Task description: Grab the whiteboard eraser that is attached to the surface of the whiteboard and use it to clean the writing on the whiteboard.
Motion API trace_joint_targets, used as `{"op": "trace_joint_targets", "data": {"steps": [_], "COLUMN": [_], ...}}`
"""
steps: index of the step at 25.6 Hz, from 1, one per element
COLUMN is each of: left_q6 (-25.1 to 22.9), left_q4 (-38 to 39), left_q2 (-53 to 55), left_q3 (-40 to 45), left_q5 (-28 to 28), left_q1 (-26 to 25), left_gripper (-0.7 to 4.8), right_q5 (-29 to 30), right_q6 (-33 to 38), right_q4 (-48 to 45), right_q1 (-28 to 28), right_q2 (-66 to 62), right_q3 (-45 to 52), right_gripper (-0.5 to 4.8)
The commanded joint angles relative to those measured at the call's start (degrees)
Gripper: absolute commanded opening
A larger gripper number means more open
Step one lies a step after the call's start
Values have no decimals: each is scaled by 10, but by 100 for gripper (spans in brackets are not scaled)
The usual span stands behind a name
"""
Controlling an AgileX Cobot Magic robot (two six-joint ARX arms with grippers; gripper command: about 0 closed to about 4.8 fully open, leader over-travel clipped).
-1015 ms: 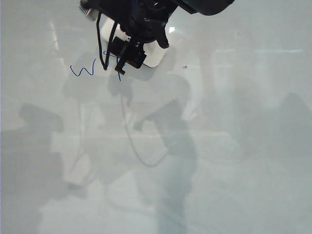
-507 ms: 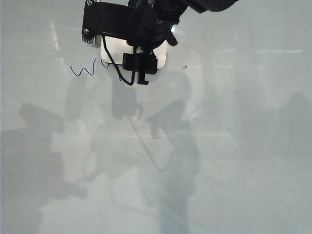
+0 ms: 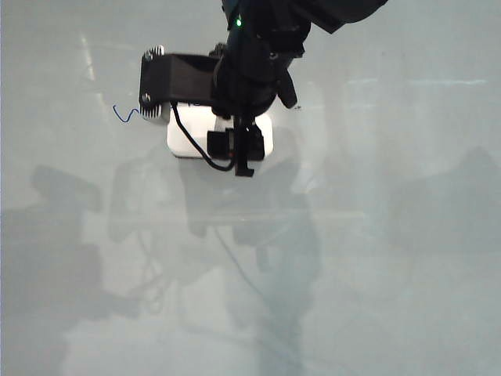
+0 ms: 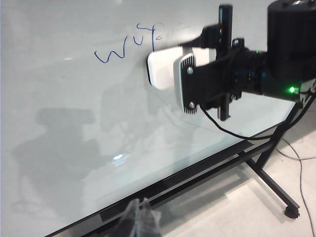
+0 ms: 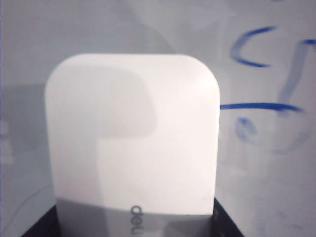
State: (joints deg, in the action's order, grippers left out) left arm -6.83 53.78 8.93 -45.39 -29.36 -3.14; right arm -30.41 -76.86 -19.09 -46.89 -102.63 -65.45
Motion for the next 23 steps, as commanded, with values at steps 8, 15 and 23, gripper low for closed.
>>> {"op": "trace_joint_targets", "data": {"steps": [8,15,23], "left_q6": [-2,-2,-2], "left_q4": [-7,-7,-7], "left_q2": [0,0,0], "left_q3": [-1,-1,-1], "left_q5": [-2,-3,-2], "left_q1": [0,0,0], "left_gripper": [-2,-2,-2], "right_q5": [-174,-109,-99], "right_q6": [-91,-91,-90], "right_q4": [13,63,162], "right_q1": [-28,-89,-92], "right_q2": [21,20,-19], "right_q3": [-37,-109,-181], "right_gripper": [149,149,149]}}
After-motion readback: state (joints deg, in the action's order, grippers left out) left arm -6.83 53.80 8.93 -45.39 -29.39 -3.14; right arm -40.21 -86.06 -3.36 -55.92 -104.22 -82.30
